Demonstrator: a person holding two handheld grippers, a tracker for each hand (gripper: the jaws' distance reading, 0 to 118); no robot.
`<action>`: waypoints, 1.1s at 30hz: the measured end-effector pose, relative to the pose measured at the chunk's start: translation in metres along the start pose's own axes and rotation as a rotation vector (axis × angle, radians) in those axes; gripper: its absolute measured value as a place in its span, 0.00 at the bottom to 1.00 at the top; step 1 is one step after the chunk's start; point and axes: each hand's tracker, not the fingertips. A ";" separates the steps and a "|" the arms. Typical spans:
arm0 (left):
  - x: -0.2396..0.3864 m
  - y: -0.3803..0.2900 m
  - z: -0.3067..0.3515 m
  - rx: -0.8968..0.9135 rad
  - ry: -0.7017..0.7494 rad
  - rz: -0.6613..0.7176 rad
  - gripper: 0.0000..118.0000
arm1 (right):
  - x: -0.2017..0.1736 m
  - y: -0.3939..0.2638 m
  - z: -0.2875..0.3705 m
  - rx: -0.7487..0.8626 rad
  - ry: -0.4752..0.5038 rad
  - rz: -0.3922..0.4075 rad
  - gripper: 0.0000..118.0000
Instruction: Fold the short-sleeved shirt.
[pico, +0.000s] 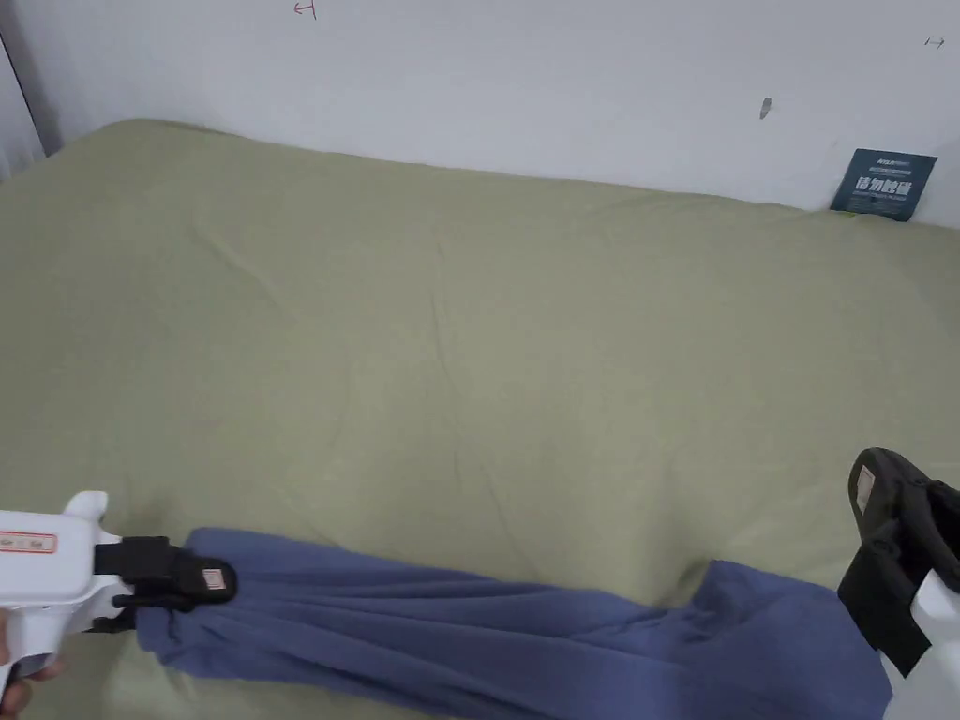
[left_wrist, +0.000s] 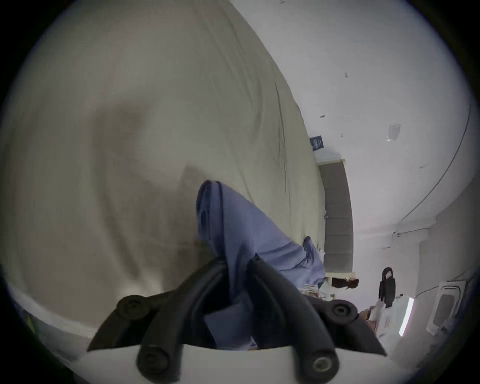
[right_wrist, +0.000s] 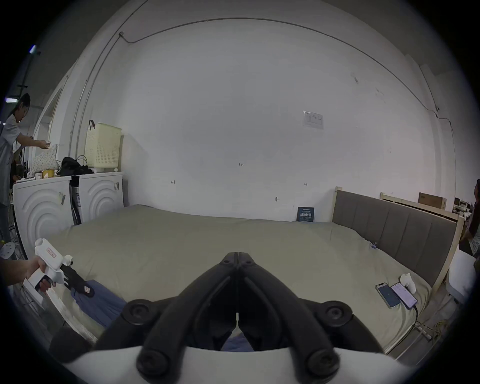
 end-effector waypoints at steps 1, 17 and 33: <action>-0.006 0.002 0.010 0.025 0.026 0.006 0.06 | 0.001 0.001 0.000 0.003 0.001 -0.001 0.01; 0.180 -0.059 0.026 0.069 0.250 -0.311 0.06 | 0.012 0.005 0.012 0.029 0.010 -0.033 0.01; 0.231 -0.138 -0.186 -0.126 0.318 -0.529 0.97 | 0.049 -0.003 0.029 0.012 -0.074 -0.064 0.01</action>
